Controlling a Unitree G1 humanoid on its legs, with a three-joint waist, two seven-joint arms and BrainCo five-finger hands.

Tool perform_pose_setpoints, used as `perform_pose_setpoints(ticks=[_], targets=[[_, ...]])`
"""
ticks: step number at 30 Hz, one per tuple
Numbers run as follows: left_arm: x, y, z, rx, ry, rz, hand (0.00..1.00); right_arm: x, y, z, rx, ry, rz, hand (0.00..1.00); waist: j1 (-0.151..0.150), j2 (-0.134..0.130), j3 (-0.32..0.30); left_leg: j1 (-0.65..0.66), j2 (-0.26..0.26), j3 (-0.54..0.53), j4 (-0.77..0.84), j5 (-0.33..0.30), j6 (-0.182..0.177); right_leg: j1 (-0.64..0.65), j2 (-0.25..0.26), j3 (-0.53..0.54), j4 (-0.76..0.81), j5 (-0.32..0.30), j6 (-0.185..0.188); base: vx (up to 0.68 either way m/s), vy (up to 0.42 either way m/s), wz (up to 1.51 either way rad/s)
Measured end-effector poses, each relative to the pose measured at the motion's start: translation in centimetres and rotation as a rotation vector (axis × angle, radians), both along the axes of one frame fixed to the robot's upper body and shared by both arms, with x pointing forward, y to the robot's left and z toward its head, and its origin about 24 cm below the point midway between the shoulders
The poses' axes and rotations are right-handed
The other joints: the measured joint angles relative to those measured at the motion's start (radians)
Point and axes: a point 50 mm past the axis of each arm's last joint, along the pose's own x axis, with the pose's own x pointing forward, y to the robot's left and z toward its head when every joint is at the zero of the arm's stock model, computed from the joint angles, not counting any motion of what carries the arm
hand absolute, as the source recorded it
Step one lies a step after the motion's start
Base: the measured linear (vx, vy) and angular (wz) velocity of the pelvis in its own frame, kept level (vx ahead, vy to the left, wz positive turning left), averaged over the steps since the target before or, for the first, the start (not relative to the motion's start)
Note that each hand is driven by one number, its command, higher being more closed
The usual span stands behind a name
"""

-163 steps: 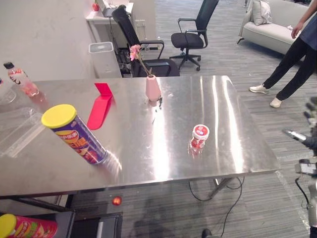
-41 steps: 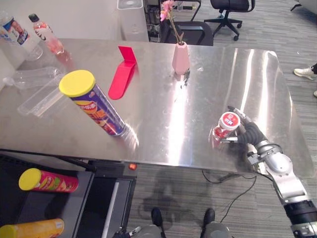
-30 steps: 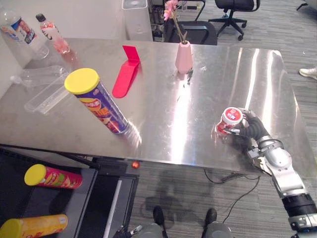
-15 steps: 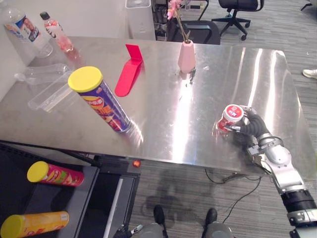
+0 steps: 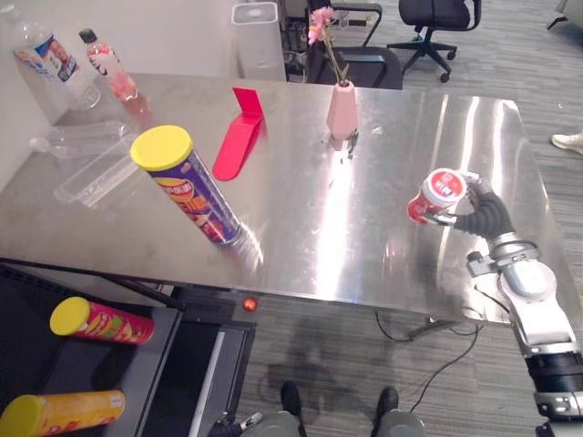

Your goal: Put the gum and the chips on the shelf.

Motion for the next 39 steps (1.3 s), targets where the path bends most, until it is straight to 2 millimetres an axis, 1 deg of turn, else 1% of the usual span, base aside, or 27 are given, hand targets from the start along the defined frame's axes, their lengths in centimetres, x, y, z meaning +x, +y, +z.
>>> perform_pose_setpoints(ticks=[4,6,8,10,14,16,20,26,29,31,35,36,38,39], targets=[[-0.7,0.4,0.0,0.017,0.014,0.025,0.0,-0.9,-0.4,0.2,0.022,0.001,0.01,1.0,-0.003,-0.017,-0.043,0.0,0.005,0.002,-0.001,-0.001,-0.001,-0.001,0.005,0.002,0.0,0.0,0.0,0.0,-0.003,-0.01],[-1.2,0.5,-0.1,0.022,0.025,0.034,0.0,-1.2,-0.4,0.0,0.031,0.02,0.024,1.0,-0.009,-0.025,-0.071,0.0,0.007,0.002,-0.001,-0.001,-0.001,-0.001,0.006,0.003,0.0,0.0,-0.001,0.0,0.0,0.0],[-1.4,0.5,-0.1,0.024,0.032,0.039,0.0,-1.5,-0.4,-0.1,0.039,0.025,0.03,1.0,-0.01,-0.027,-0.084,0.0,0.009,0.001,-0.001,0.0,-0.002,-0.001,0.007,0.003,0.0,0.001,-0.002,0.0,0.0,0.0],[-1.8,0.6,-0.2,0.026,0.042,0.045,0.0,-1.8,-0.3,-0.3,0.035,0.036,0.045,1.0,-0.017,-0.03,-0.1,0.001,0.011,-0.003,-0.001,0.002,-0.004,0.0,0.008,0.001,0.006,0.0,-0.004,-0.03,-0.009,0.03],[-1.9,0.7,-0.2,0.042,0.051,0.024,0.0,-2.5,-0.4,-0.7,0.023,0.065,0.055,1.0,-0.024,-0.036,-0.106,0.0,0.013,-0.017,-0.001,0.006,-0.005,-0.002,0.008,-0.005,0.024,-0.008,-0.013,-0.03,-0.008,0.09],[-2.0,0.7,-0.2,0.043,0.054,0.023,0.0,-2.9,-1.0,-1.3,0.043,0.103,0.043,1.0,-0.023,-0.041,-0.117,-0.001,0.014,-0.023,-0.001,0.009,-0.006,-0.002,0.009,-0.005,0.029,-0.01,-0.016,-0.02,-0.005,0.08],[-2.3,0.9,-0.3,0.049,0.067,0.039,0.0,-3.3,-1.1,-2.1,0.035,0.14,0.052,1.0,-0.025,-0.046,-0.128,0.001,0.017,-0.024,-0.001,0.014,-0.006,-0.006,0.01,-0.001,0.04,-0.013,-0.02,0.0,0.0,0.0],[-3.0,1.3,-0.4,0.056,0.09,0.064,0.0,-3.9,-1.2,-3.4,0.044,0.2,0.073,1.0,-0.023,-0.07,-0.148,0.001,0.027,-0.006,-0.001,0.019,-0.011,-0.022,0.017,0.017,0.052,-0.015,-0.024,-0.03,-0.006,-0.08],[-3.1,1.3,-0.4,0.061,0.097,0.069,0.0,-4.1,-1.3,-3.8,0.046,0.215,0.069,1.0,-0.024,-0.072,-0.151,-0.002,0.03,-0.015,-0.001,0.021,-0.012,-0.02,0.019,0.009,0.054,-0.017,-0.026,0.0,-0.009,0.07],[-3.1,1.3,-0.5,0.064,0.101,0.074,0.0,-4.3,-1.4,-4.0,0.067,0.227,0.074,1.0,-0.023,-0.073,-0.153,-0.015,0.033,-0.035,-0.001,0.022,-0.015,-0.016,0.018,-0.008,0.058,-0.03,-0.028,-0.02,-0.03,0.28],[-3.2,1.2,-0.5,0.072,0.109,0.092,0.0,-4.2,-0.5,-4.5,0.07,0.249,0.117,1.0,-0.01,-0.069,-0.155,-0.049,0.039,-0.112,0.005,0.035,-0.011,-0.002,0.022,-0.08,0.064,-0.053,-0.03,0.0,-0.043,0.55],[-3.1,1.1,-0.5,0.07,0.1,0.101,0.0,-3.8,0.4,-4.7,0.072,0.255,0.152,1.0,0.007,-0.067,-0.154,-0.071,0.045,-0.147,0.007,0.057,-0.014,-0.004,0.027,-0.112,0.072,-0.052,-0.034,0.02,-0.065,0.69],[-2.9,1.1,-0.4,0.068,0.091,0.115,0.0,-3.0,1.5,-4.5,0.097,0.246,0.185,1.0,0.015,-0.063,-0.151,-0.101,0.049,-0.196,0.014,0.072,-0.02,-0.005,0.037,-0.141,0.079,-0.057,-0.042,0.01,-0.069,0.79],[-2.7,1.0,-0.3,0.059,0.071,0.151,0.0,-2.1,2.4,-4.1,0.113,0.229,0.213,1.0,0.033,-0.061,-0.138,-0.135,0.052,-0.229,0.059,0.072,-0.02,-0.002,0.042,-0.157,0.082,-0.062,-0.05,-0.02,-0.063,0.74]])
